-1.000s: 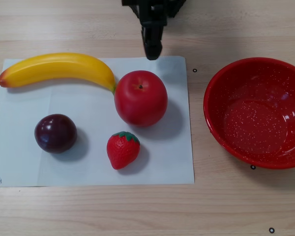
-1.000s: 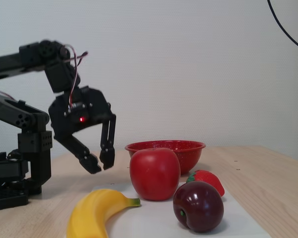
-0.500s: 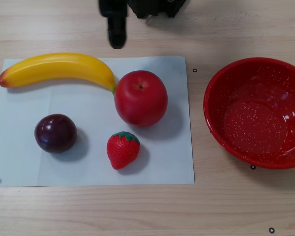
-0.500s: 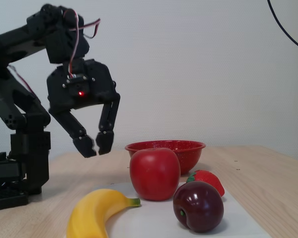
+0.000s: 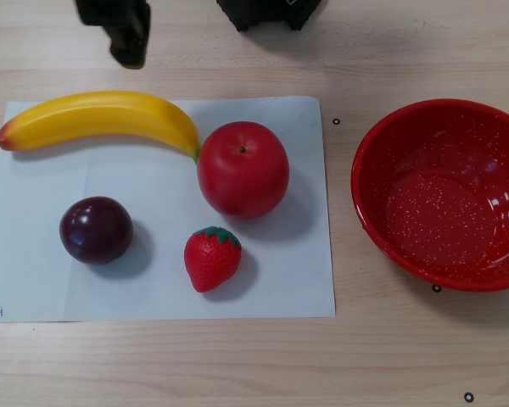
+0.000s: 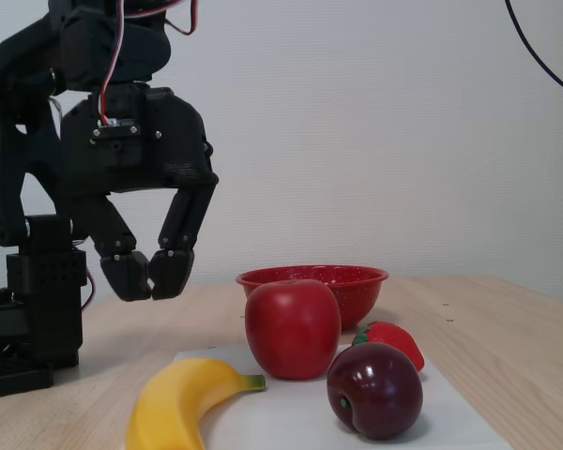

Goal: Grasp the banana and put it in the red bowl.

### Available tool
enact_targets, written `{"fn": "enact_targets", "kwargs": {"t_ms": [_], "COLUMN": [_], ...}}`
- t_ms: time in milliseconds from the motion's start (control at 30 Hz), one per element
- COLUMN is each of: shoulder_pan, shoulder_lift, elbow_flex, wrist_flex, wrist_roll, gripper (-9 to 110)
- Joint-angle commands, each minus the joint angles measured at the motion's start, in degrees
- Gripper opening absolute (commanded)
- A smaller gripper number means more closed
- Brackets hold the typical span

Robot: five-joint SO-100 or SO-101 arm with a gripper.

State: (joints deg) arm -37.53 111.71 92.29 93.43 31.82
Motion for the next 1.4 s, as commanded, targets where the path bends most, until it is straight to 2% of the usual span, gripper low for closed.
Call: {"fn": "enact_targets", "kwargs": {"t_ms": [0,367,633,767,1000,1367], "shoulder_pan": [-1.5,-5.7,-5.8,-5.2,-4.7,-3.5], "shoulder_lift": [-0.7,-12.7,-16.3,-18.3,-22.7,-27.0], "elbow_flex": [-7.8,-20.3,-19.9,-18.6,-18.1,-18.6], "wrist_flex": [1.5,7.3,3.0,-0.9,-6.0,-7.1], "wrist_roll": [1.0,3.5,4.5,4.4,4.8,4.7], "gripper": [0,23,45,52,56,59]}}
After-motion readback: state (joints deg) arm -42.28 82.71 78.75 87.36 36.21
